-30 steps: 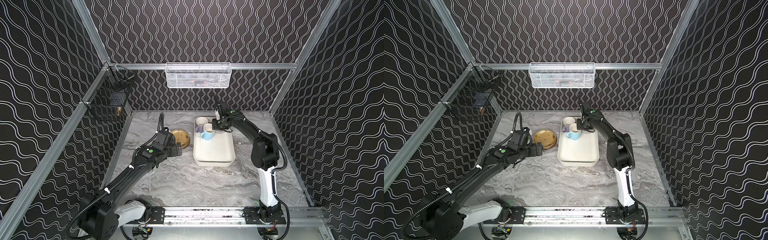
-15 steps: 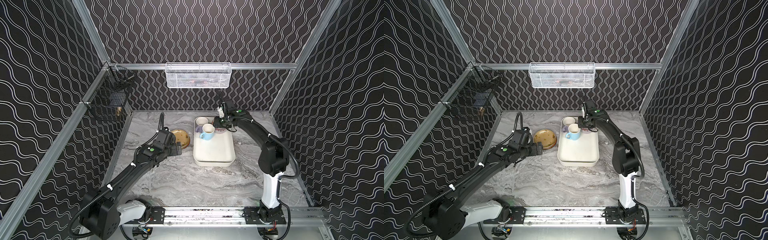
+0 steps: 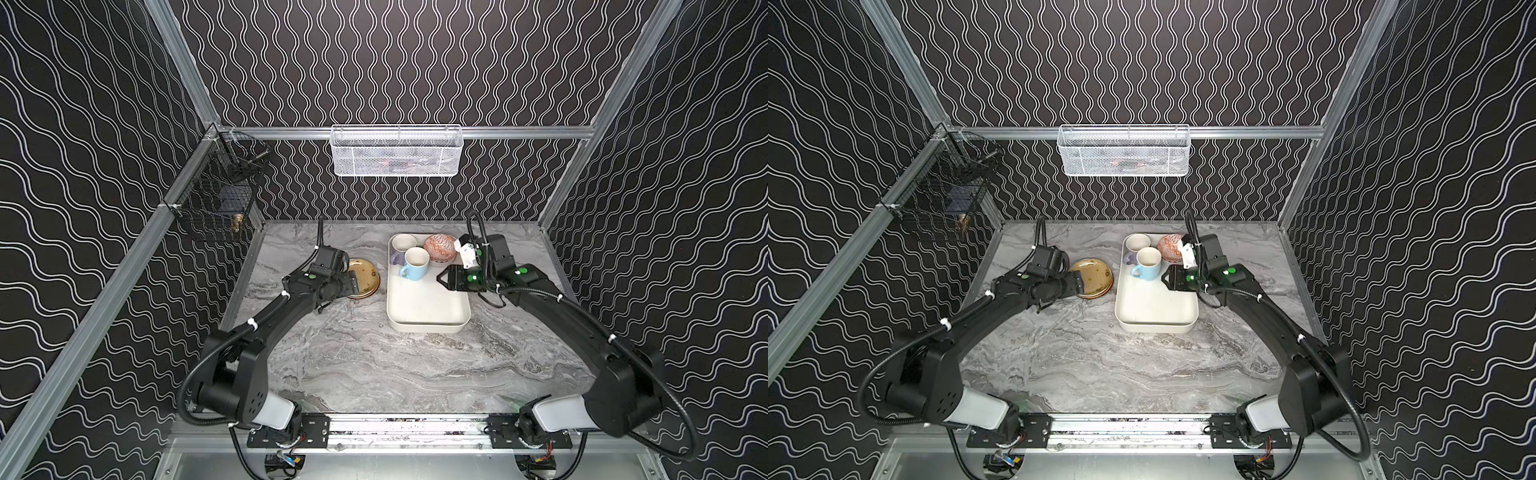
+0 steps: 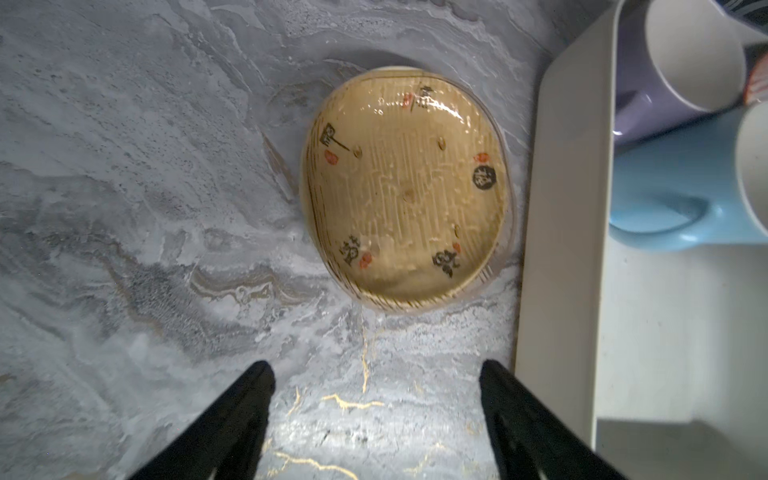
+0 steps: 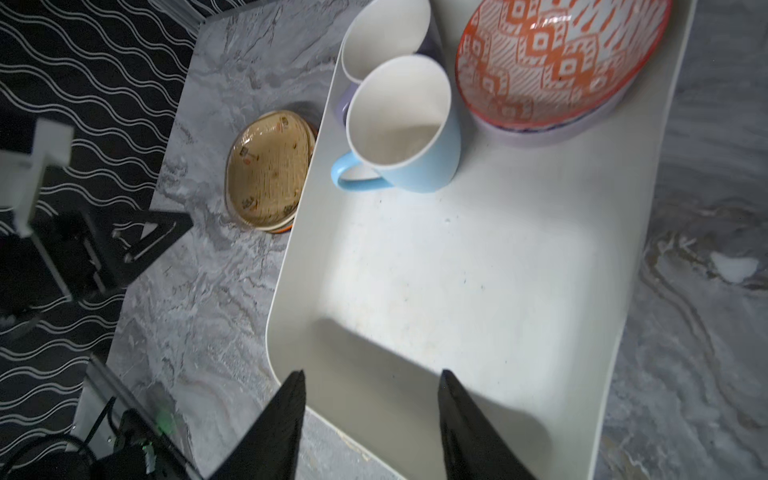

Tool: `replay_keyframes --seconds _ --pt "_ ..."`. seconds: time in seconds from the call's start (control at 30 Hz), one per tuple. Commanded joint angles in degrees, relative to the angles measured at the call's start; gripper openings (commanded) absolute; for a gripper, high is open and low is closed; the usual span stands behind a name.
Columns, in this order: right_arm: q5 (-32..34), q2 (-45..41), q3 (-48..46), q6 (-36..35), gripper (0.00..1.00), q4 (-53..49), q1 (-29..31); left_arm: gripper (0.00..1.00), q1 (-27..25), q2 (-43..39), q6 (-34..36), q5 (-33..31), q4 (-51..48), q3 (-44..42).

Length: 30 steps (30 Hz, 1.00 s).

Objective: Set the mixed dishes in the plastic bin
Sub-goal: 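Lower the left gripper to the plate stack while the right grips the bin wall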

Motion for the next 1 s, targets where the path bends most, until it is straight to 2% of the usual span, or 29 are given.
replay_keyframes --seconds 0.0,0.03,0.07,0.1,0.4,0.73,0.77,0.83,0.97 --pt "-4.21 -4.1 -5.51 1.01 0.62 5.31 0.26 0.68 0.53 3.85 -1.84 0.2 1.89 2.27" --pt "-4.92 -5.52 -8.12 1.14 0.69 6.15 0.39 0.63 0.53 5.34 -2.03 -0.68 1.63 3.2" --pt "-5.27 -6.49 -9.67 1.39 0.82 6.73 0.4 0.59 0.58 6.21 -1.93 -1.54 1.37 3.97" --pt "-5.66 -7.72 -11.06 1.5 0.99 7.2 0.4 0.59 0.62 7.55 -1.88 -2.72 1.04 4.8" --pt "-6.87 -11.95 -15.97 0.51 0.99 7.88 0.4 0.6 1.01 15.02 -1.47 -8.77 -0.98 10.45" --pt "-6.39 -10.53 -15.73 -0.8 0.99 6.95 0.4 0.57 3.51 19.42 -2.43 -7.36 0.53 11.22" --pt "-6.41 -10.34 -15.59 -0.83 1.0 6.86 0.35 0.56 3.67 19.73 -2.5 -7.3 0.61 11.3" --pt "-6.54 -10.1 -15.41 -0.75 0.99 6.82 0.37 0.42 3.96 20.03 -2.65 -7.05 0.54 11.45" --pt "-6.52 -9.75 -15.38 -0.67 0.99 7.08 0.32 0.39 4.21 19.92 -2.5 -6.77 0.82 11.1"
